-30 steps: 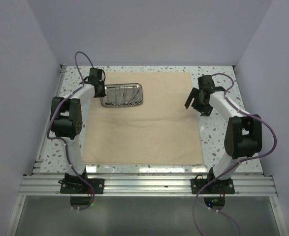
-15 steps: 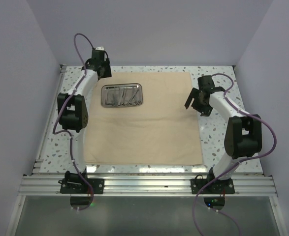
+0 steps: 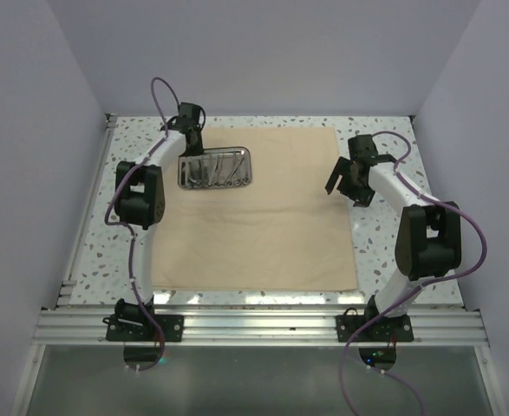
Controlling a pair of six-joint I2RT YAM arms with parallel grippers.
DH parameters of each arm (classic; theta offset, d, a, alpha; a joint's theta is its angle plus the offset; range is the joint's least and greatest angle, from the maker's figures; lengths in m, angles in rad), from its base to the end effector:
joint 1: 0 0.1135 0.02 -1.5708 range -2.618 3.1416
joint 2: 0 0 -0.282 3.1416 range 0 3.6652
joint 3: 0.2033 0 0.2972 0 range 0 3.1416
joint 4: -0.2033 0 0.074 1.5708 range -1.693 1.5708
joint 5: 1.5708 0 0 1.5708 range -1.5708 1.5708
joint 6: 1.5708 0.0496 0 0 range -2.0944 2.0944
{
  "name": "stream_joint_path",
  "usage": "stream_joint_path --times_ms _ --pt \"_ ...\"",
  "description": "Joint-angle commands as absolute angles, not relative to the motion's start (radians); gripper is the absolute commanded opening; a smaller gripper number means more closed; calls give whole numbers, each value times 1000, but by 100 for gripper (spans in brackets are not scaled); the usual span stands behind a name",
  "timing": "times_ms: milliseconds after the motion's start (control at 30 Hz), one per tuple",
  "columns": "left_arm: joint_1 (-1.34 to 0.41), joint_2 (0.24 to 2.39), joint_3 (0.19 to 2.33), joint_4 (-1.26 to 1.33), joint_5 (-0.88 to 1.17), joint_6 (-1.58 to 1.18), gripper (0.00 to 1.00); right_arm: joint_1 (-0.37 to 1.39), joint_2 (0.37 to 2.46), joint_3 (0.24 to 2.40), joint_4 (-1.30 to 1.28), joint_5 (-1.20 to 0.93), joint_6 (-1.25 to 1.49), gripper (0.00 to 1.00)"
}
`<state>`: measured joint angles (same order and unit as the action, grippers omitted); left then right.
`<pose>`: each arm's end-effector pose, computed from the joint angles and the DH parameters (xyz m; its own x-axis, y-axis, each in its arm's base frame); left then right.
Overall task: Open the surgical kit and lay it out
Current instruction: Pick up the medical item from the container.
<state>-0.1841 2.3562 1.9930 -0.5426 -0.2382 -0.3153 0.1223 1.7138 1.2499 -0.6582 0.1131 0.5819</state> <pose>0.5804 -0.0962 0.1694 -0.7463 -0.1676 -0.6442 -0.2068 0.9783 -0.0148 0.3985 0.0433 0.2050 -0.7870 0.4535 -0.4183 0.4308 0.8893 0.1535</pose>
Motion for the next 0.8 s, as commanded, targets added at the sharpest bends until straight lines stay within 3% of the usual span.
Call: stream_joint_path --times_ms 0,767 --pt "-189 2304 1962 -532 -258 -339 40 123 1680 1250 -653 123 565 87" --pt "-189 2445 2010 -548 -276 -368 38 123 1718 1273 -666 129 546 87"
